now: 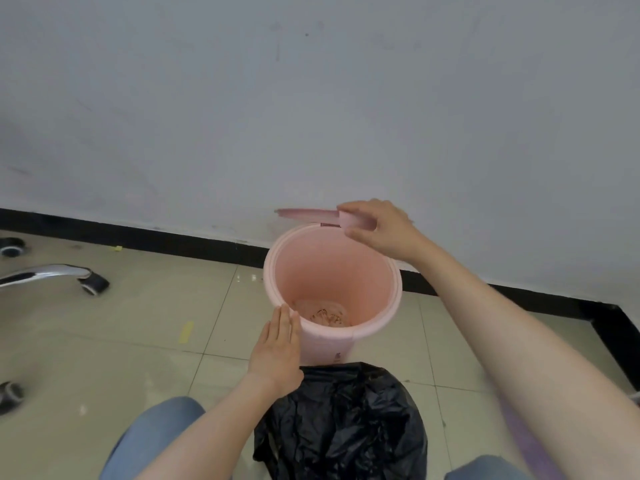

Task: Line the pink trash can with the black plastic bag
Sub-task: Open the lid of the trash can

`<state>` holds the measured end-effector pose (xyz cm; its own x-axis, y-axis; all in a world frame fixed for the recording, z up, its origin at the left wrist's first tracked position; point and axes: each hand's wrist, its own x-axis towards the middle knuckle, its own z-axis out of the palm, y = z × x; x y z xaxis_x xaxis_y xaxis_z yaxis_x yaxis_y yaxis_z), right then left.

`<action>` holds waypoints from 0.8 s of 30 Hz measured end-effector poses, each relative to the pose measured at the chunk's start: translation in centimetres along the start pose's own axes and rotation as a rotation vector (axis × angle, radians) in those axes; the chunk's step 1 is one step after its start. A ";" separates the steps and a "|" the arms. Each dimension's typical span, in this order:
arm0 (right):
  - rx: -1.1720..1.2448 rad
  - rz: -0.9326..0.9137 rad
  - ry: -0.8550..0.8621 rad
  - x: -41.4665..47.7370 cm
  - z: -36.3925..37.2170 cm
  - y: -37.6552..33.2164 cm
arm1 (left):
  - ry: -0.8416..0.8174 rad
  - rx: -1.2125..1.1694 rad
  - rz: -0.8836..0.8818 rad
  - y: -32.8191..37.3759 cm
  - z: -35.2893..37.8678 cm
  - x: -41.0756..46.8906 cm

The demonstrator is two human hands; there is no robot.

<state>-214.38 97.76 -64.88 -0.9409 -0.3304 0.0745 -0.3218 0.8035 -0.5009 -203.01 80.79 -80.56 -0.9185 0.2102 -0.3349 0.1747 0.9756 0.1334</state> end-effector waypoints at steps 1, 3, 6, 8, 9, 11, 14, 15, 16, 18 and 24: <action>-0.016 -0.022 0.029 0.6 -0.4 -0.2 | -0.005 0.005 0.006 -0.1 -0.1 0.0; -0.012 -0.058 0.113 1.9 -1.0 -0.5 | -0.019 0.022 0.028 -0.4 -0.5 0.1; -0.018 -0.059 0.270 4.0 -1.5 -0.5 | -0.051 0.043 0.052 -0.9 -1.0 0.2; -0.044 -0.033 0.413 5.4 -1.9 -0.7 | -0.068 0.040 0.064 -1.0 -1.2 0.3; -0.082 -0.028 0.489 6.1 -2.0 -0.9 | -0.074 0.036 0.066 -1.1 -1.3 0.3; -0.195 -0.042 0.581 7.3 -2.2 -1.4 | -0.082 0.033 0.067 -1.1 -1.4 0.3; -0.366 -0.071 0.468 9.3 -2.4 -1.7 | -0.088 0.034 0.063 -1.1 -1.5 0.4; -0.359 -0.067 0.383 9.9 -2.5 -1.6 | -0.089 0.036 0.063 -1.1 -1.5 0.4; -0.337 -0.053 0.288 10.4 -2.6 -1.4 | -0.089 0.037 0.062 -1.0 -1.5 0.4; -0.392 -0.008 0.159 11.0 -2.7 -0.6 | -0.089 0.037 0.057 -1.0 -1.4 0.4; -0.533 0.166 0.037 11.1 -3.0 1.6 | -0.093 0.027 0.049 -0.9 -1.0 -0.1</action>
<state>-225.61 96.86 -62.29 -0.9834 -0.1686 0.0671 -0.1692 0.9856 -0.0037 -203.41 79.85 -79.68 -0.8717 0.2620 -0.4141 0.2295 0.9649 0.1274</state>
